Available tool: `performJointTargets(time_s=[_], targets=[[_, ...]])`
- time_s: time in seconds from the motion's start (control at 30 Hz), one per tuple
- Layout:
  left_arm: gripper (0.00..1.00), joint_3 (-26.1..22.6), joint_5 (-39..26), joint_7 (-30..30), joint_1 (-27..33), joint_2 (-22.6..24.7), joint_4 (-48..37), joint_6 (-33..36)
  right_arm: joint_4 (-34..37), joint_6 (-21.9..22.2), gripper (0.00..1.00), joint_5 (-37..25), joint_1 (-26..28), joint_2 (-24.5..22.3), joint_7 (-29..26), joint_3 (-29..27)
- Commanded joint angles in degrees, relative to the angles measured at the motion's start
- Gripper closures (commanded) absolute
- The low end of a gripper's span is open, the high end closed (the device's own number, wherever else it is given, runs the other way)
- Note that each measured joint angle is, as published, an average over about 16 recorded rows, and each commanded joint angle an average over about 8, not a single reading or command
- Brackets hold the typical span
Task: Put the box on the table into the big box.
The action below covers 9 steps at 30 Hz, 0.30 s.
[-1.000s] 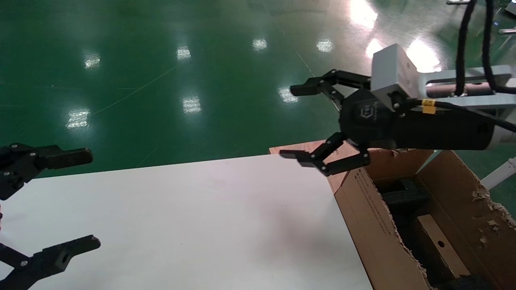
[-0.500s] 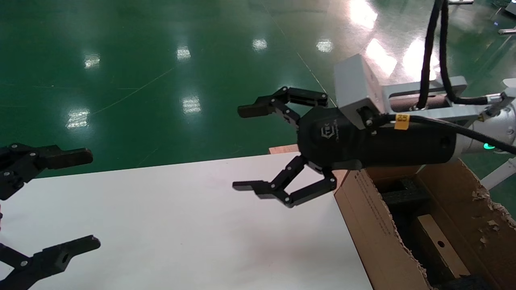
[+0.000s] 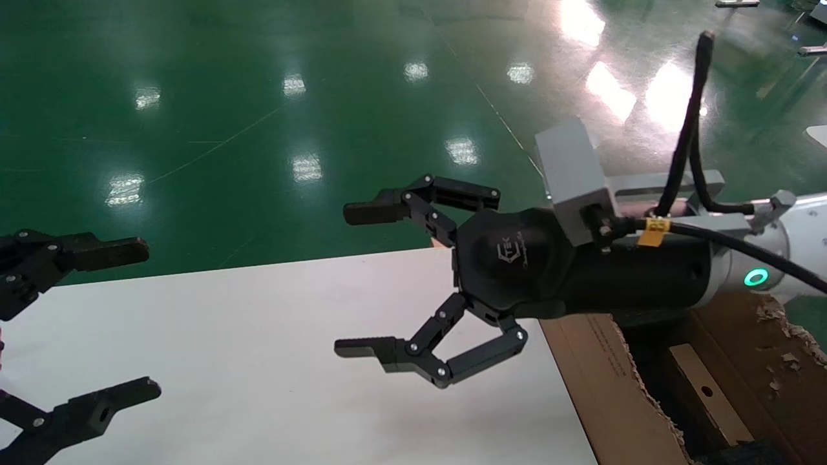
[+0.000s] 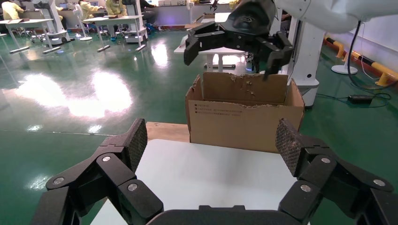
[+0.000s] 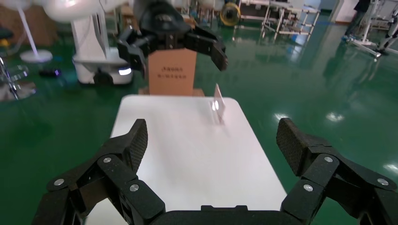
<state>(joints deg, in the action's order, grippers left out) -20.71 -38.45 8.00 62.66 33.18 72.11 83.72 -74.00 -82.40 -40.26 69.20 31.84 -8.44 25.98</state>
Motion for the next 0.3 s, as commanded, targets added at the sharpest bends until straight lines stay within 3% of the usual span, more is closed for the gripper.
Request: performJointTargets(time_s=[0.03,0.3], targets=[[0.00,0.00,0.00,0.00,0.00,0.00,0.00,0.00,0.17,-1.39,0.00,-0.67,-3.20,1.34,-0.97,-4.18],[0.00,0.00,0.01,0.00,-0.01,0.00,-0.01,-0.01,0.56,-4.08,0.00,-2.01,-9.89,3.99,-2.71,-12.89]])
